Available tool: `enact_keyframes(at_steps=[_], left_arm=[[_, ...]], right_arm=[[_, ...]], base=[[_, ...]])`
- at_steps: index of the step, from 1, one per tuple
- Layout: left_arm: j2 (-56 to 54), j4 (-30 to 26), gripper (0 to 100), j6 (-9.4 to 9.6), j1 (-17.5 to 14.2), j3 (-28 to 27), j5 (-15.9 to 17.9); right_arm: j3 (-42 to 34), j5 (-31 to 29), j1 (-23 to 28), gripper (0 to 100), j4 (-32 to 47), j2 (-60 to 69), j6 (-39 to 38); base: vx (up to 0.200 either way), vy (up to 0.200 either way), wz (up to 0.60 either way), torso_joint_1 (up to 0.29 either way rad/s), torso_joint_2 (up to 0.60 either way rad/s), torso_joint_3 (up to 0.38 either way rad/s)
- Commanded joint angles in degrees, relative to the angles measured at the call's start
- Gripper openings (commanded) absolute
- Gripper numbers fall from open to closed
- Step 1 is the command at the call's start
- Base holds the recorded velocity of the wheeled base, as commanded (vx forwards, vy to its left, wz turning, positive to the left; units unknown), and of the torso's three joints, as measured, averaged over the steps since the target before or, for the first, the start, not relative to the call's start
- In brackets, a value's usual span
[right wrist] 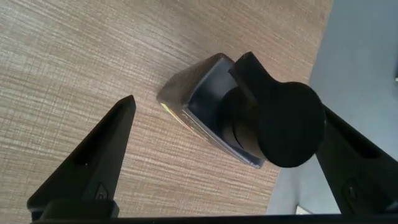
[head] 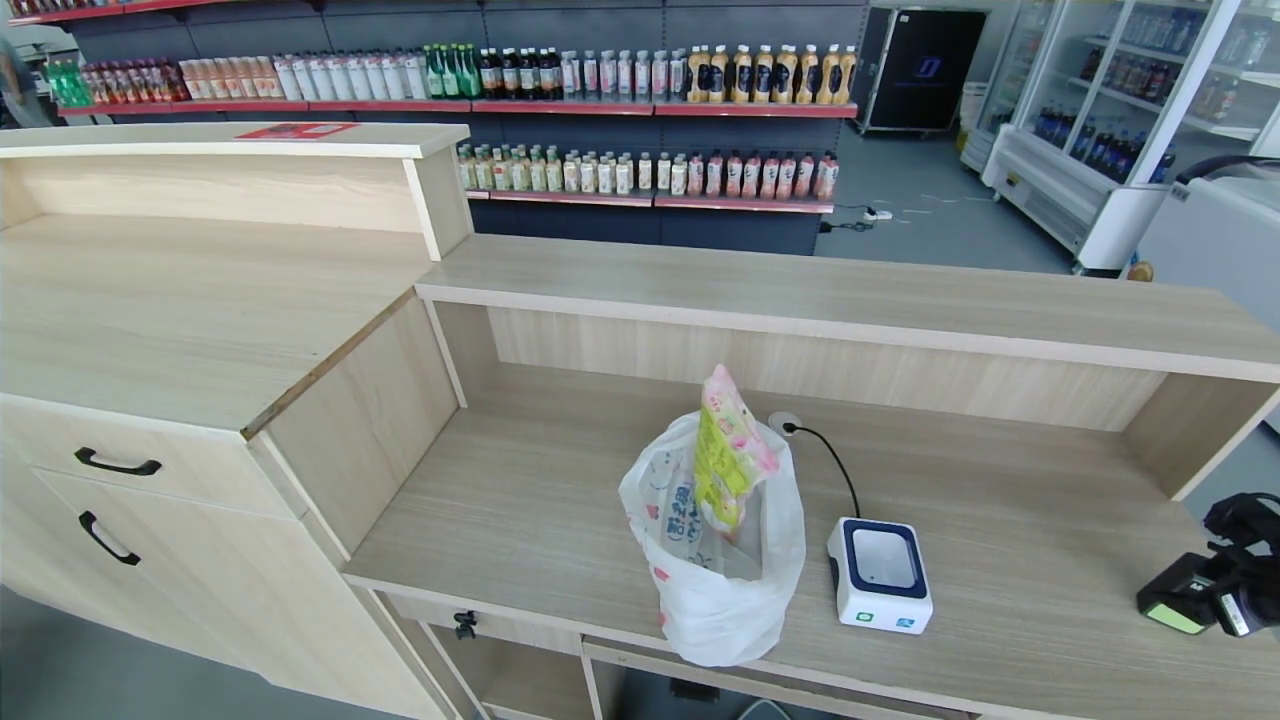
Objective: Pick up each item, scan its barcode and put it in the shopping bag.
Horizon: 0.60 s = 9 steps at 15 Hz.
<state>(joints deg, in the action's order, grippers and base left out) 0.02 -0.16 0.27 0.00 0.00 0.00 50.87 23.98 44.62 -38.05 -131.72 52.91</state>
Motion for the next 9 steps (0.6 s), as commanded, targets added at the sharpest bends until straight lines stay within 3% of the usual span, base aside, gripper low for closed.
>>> enact_keyframes(at_steps=[1, 9], left_arm=[[-0.02, -0.02, 100, 0.0, 0.0, 0.0, 0.0], [-0.02, -0.02, 100, 0.0, 0.0, 0.0, 0.0]], right_arm=[[0.72, 0.02, -0.94, 100, -0.01, -1.08, -0.08], [2.65, 0.02, -3.13, 100, -0.19, -3.1, 0.18]], base=[[0.0, 0.0, 0.0, 0.0, 0.0, 0.0], [0.0, 0.0, 0.0, 0.0, 0.0, 0.0]])
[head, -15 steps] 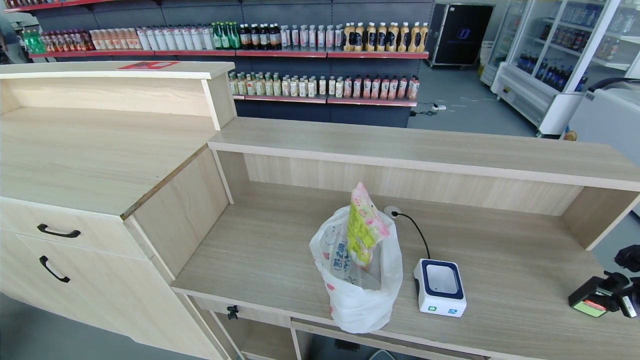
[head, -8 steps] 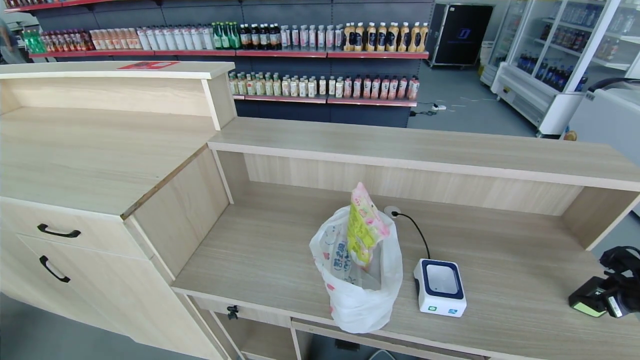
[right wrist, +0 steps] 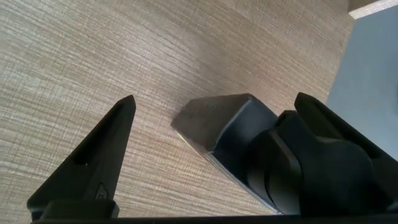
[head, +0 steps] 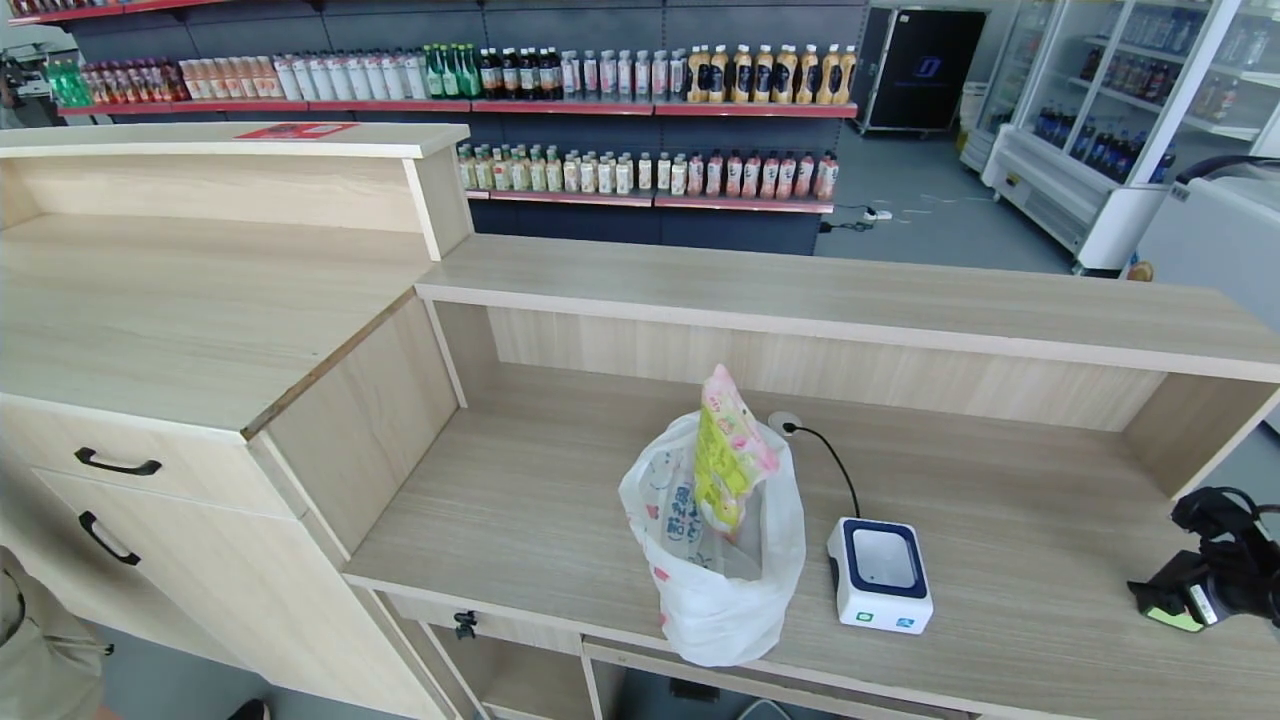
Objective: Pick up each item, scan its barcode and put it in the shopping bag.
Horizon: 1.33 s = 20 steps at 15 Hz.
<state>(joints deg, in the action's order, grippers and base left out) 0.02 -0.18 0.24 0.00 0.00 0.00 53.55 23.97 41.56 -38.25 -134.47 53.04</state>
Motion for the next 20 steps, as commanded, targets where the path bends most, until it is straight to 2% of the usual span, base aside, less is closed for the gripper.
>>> enact_keyframes(at_steps=[1, 8, 11, 12, 14, 16, 17, 18, 20], left_arm=[[-0.02, 0.01, 100, 0.02, 0.0, 0.0, 0.0], [-0.02, 0.01, 100, 0.02, 0.0, 0.0, 0.0], [-0.02, 0.01, 100, 0.02, 0.0, 0.0, 0.0], [-0.02, 0.01, 100, 0.02, 0.0, 0.0, 0.0], [-0.02, 0.01, 100, 0.02, 0.0, 0.0, 0.0], [-0.02, 0.01, 100, 0.02, 0.0, 0.0, 0.0], [-0.02, 0.01, 100, 0.02, 0.0, 0.0, 0.0], [-0.02, 0.01, 100, 0.02, 0.0, 0.0, 0.0], [-0.02, 0.01, 100, 0.02, 0.0, 0.0, 0.0]], right_arm=[[-0.12, 0.03, -0.16, 0, -0.07, -0.53, 0.13], [0.15, 0.03, -1.48, 0, -0.95, 0.18, 2.68], [-1.43, 0.03, -3.06, 0, -3.41, 8.35, 9.45], [-3.98, 0.2, -3.33, 0, -3.41, 14.33, 11.65], [-13.74, 1.96, -4.03, 0, -3.93, 30.24, 15.34], [-25.08, 12.95, -5.08, 0, -9.56, 42.89, 21.58], [-27.36, 20.07, -8.25, 0, -9.21, 47.9, 25.09], [-27.63, 25.08, -12.73, 0, -7.71, 52.21, 32.12], [-27.54, 25.96, -26.62, 0, -2.97, 57.57, 44.96]], base=[[0.0, 0.0, 0.0, 0.0, 0.0, 0.0], [0.0, 0.0, 0.0, 0.0, 0.0, 0.0], [0.0, 0.0, 0.0, 0.0, 0.0, 0.0], [0.0, 0.0, 0.0, 0.0, 0.0, 0.0], [0.0, 0.0, 0.0, 0.0, 0.0, 0.0], [0.0, 0.0, 0.0, 0.0, 0.0, 0.0], [0.0, 0.0, 0.0, 0.0, 0.0, 0.0], [0.0, 0.0, 0.0, 0.0, 0.0, 0.0], [0.0, 0.0, 0.0, 0.0, 0.0, 0.0]])
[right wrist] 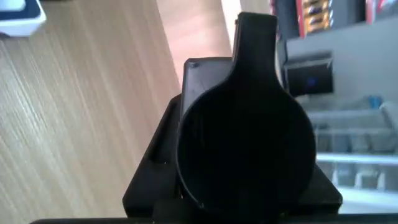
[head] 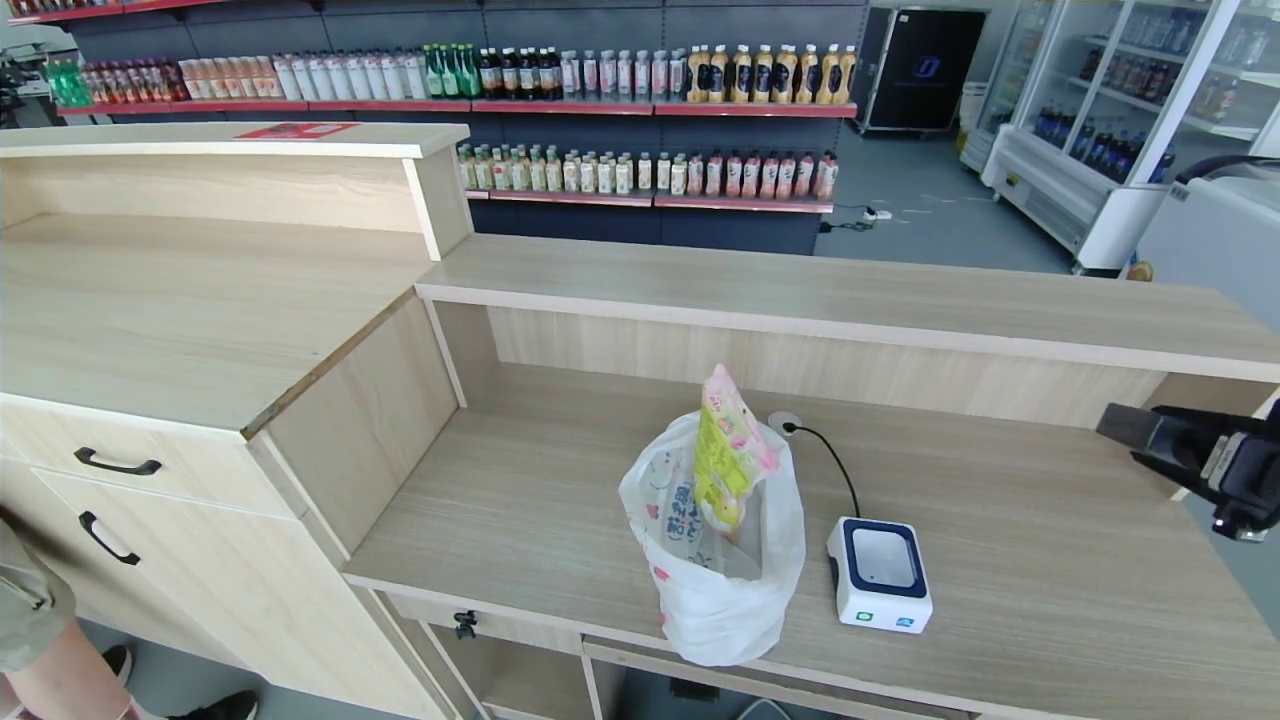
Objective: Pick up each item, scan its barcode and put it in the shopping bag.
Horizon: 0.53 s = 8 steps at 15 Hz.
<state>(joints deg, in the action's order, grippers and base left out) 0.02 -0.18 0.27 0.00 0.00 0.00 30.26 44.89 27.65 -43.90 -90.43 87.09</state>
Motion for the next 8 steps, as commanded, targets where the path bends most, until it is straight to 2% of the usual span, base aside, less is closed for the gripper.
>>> enact_keyframes(at_steps=[1, 4, 6, 8], left_arm=[[-0.02, 0.01, 100, 0.0, 0.0, 0.0, 0.0], [-0.02, 0.01, 100, 0.0, 0.0, 0.0, 0.0], [-0.02, 0.01, 100, 0.0, 0.0, 0.0, 0.0], [-0.02, 0.01, 100, 0.0, 0.0, 0.0, 0.0]], right_arm=[[-4.15, 4.77, -21.58, 0, 2.77, 15.11, 19.17], [-3.27, 4.33, -43.03, 0, 2.06, 14.32, 41.23], [-3.01, 4.25, -52.08, 0, -2.6, 13.53, 48.97], [-2.13, 5.65, -56.04, 0, -17.27, 11.24, 51.16]], base=[[0.0, 0.0, 0.0, 0.0, 0.0, 0.0], [0.0, 0.0, 0.0, 0.0, 0.0, 0.0], [0.0, 0.0, 0.0, 0.0, 0.0, 0.0], [0.0, 0.0, 0.0, 0.0, 0.0, 0.0]])
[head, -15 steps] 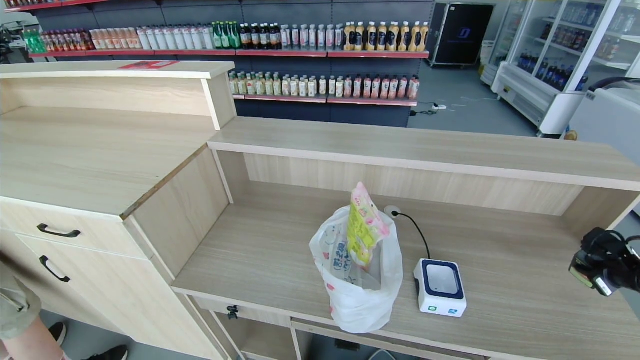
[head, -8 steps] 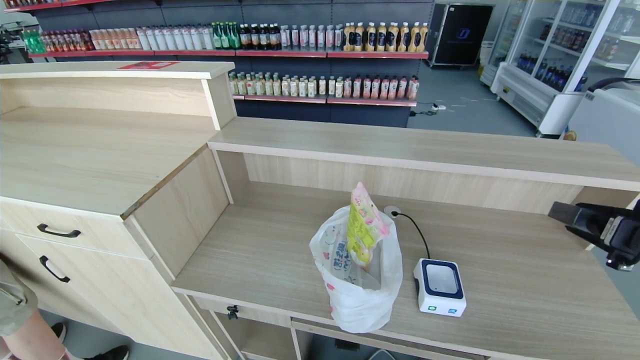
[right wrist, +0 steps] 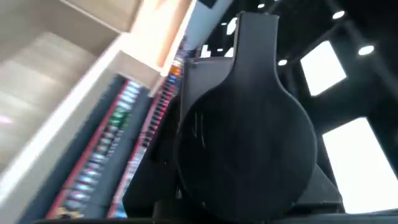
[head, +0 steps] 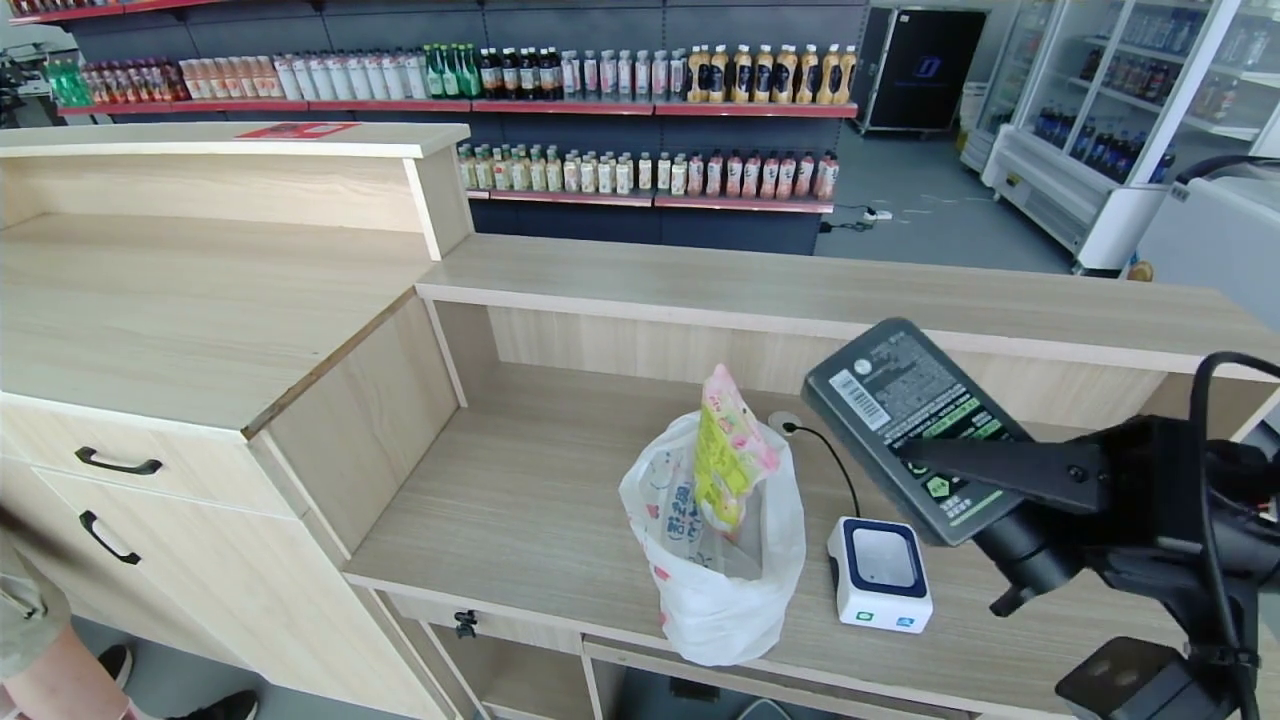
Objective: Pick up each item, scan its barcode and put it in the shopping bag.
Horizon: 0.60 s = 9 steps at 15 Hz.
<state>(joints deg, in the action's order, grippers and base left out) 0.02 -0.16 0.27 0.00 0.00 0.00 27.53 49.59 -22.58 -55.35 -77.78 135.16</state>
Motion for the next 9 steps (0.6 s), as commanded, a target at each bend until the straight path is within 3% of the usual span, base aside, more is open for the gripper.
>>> enact_keyframes(at_steps=[1, 4, 9], left_arm=[[-0.02, -0.02, 100, 0.0, 0.0, 0.0, 0.0], [-0.02, -0.02, 100, 0.0, 0.0, 0.0, 0.0], [-0.02, -0.02, 100, 0.0, 0.0, 0.0, 0.0]], right_arm=[[0.07, 1.21, -6.43, 0, -9.69, -2.47, 2.57], [-0.28, 1.47, -11.17, 0, -14.09, -4.67, 2.39], [-0.28, 1.39, -18.38, 0, -14.7, -5.98, 0.99]], base=[[0.0, 0.0, 0.0, 0.0, 0.0, 0.0], [0.0, 0.0, 0.0, 0.0, 0.0, 0.0], [0.0, 0.0, 0.0, 0.0, 0.0, 0.0]])
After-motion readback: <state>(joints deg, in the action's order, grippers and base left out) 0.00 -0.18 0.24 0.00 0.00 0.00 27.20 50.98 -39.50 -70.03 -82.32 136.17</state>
